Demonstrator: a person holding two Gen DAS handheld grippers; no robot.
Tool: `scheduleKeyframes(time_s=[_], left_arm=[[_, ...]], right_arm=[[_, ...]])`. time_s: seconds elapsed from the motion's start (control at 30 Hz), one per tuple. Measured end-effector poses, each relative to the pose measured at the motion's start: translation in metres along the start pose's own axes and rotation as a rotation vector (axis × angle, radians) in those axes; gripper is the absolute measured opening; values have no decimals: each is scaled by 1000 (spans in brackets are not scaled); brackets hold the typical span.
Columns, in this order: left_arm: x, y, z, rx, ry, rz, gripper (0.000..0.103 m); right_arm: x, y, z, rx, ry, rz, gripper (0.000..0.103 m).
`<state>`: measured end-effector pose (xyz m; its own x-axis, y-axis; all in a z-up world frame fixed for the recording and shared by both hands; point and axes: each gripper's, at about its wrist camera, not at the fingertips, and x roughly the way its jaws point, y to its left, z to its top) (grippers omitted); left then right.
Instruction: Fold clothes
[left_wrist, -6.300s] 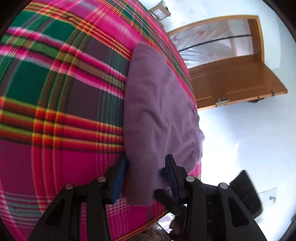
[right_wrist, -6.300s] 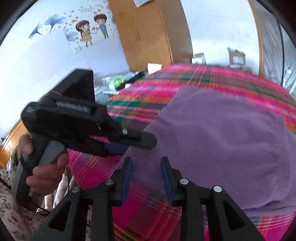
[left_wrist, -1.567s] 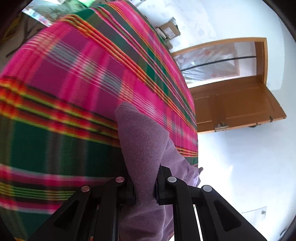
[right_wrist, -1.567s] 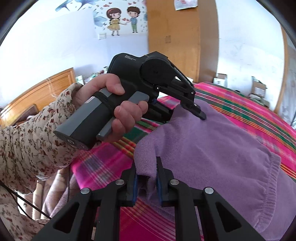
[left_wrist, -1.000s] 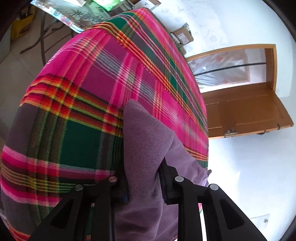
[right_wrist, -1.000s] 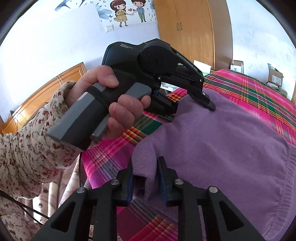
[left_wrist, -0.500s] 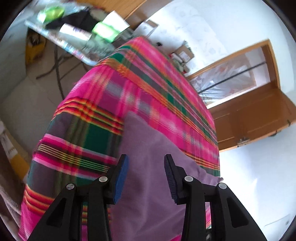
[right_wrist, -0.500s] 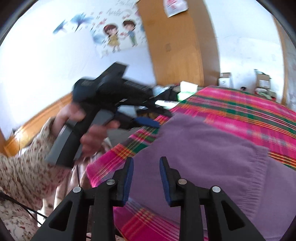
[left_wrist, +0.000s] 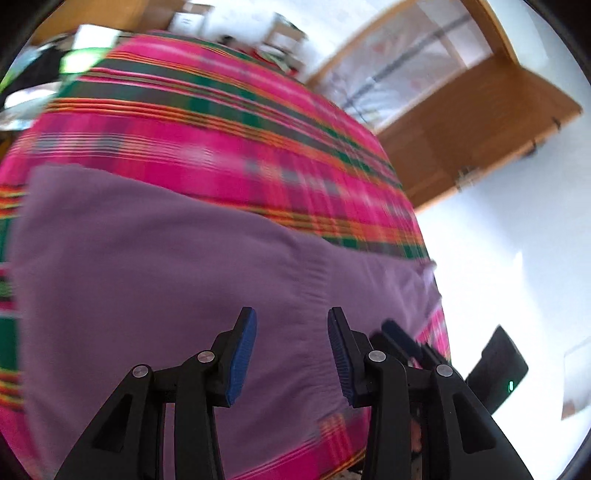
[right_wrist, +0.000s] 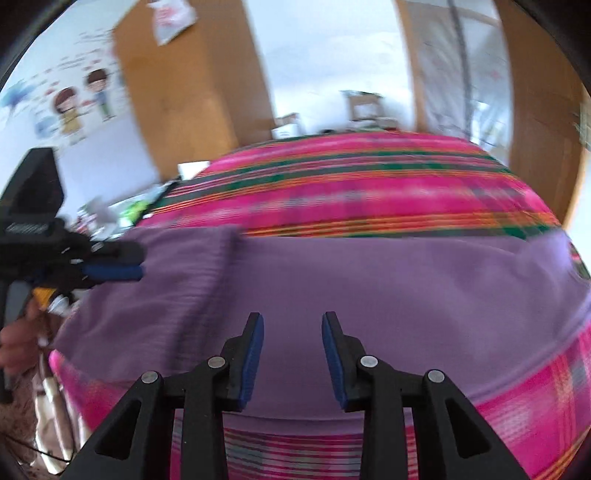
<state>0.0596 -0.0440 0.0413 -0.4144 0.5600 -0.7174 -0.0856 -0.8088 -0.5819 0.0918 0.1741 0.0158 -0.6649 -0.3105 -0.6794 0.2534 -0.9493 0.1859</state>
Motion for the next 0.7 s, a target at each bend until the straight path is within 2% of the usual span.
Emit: scheduleKeyframes(time_s=[0.13,0.37,0.5,0.7], left_arm=[[41,-25,1,75,63,-13,42],[78,-43,6,94,88,29,42],[94,-48,12,87,101,22,42],[102,-54,22,70,83,27,42]], right_arm=[[-2,-31,-2,47,-2,-81,33],[-10,-78,-9,90,15,-178,33],[-18,-108,-7,92,9,-245,33],[-40,-161,15,133,-80,-342,33]])
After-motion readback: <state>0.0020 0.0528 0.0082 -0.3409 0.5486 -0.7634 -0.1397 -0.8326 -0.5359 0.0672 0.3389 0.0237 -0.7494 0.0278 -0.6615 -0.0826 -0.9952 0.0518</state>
